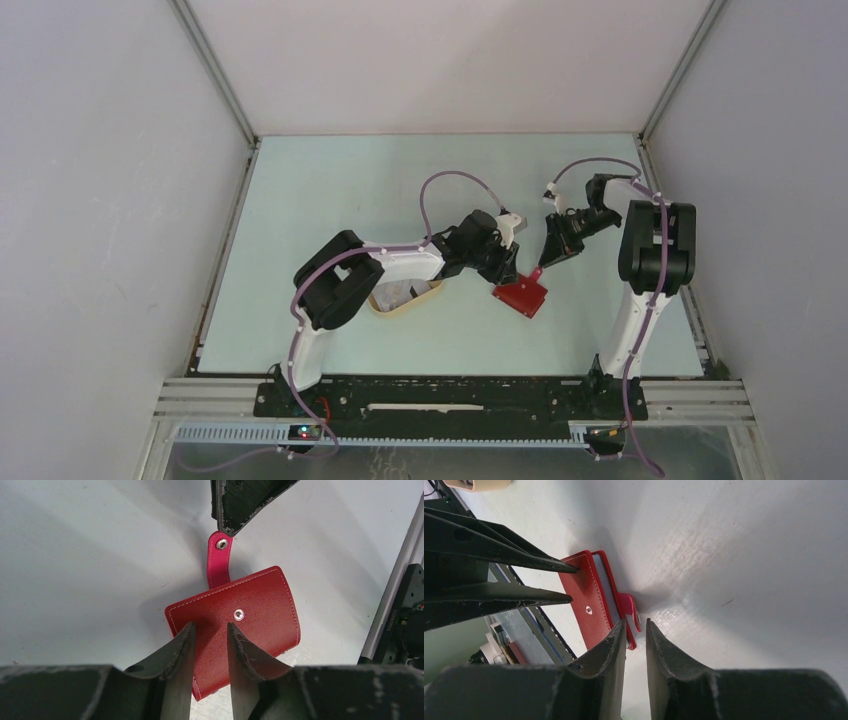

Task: Put the credit cards into the card holder
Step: Close the card holder at the center of the board.

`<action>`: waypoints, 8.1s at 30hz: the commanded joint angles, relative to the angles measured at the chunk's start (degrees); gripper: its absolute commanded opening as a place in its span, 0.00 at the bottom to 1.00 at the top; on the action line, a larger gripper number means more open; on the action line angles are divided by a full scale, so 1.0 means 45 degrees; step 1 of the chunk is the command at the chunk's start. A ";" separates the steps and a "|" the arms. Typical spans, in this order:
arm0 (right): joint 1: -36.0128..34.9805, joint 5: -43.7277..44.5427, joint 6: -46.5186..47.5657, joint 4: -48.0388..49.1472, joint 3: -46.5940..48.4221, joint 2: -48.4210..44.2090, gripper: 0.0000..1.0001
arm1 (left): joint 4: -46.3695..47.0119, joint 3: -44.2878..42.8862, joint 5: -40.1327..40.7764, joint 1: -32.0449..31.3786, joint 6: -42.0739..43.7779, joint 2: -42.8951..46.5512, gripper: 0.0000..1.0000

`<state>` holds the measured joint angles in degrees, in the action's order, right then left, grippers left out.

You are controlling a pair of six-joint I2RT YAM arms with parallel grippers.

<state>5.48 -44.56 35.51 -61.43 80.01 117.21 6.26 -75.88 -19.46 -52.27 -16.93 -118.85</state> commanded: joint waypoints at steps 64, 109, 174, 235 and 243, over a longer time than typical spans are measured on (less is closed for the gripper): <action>-0.4376 0.3301 0.0252 0.2090 -0.3090 -0.4480 0.00 | 0.1955 0.2324 -0.0147 0.0657 -0.2751 0.1143 0.38; -0.4184 0.2299 -0.0342 0.2770 -0.3753 -0.4941 0.00 | 0.6358 0.5538 0.0292 0.0674 -0.5886 0.1743 0.29; -0.5577 0.3271 0.0596 0.2254 -0.4629 -0.5008 0.00 | 0.7549 0.5948 -0.0266 0.0608 -0.6569 0.1391 0.13; -0.4548 0.0958 0.0908 0.1279 -0.4228 -0.7539 0.55 | 0.7919 0.7285 0.0565 0.0605 -0.5603 0.3827 0.31; -0.2755 0.0493 0.0150 0.2843 -0.4180 -1.1490 0.67 | 0.5081 0.7887 0.2339 0.0151 -0.2887 0.7191 0.34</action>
<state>-9.93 -40.01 37.95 -53.87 60.49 74.39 36.49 -41.43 -14.87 -49.93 -39.29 -94.98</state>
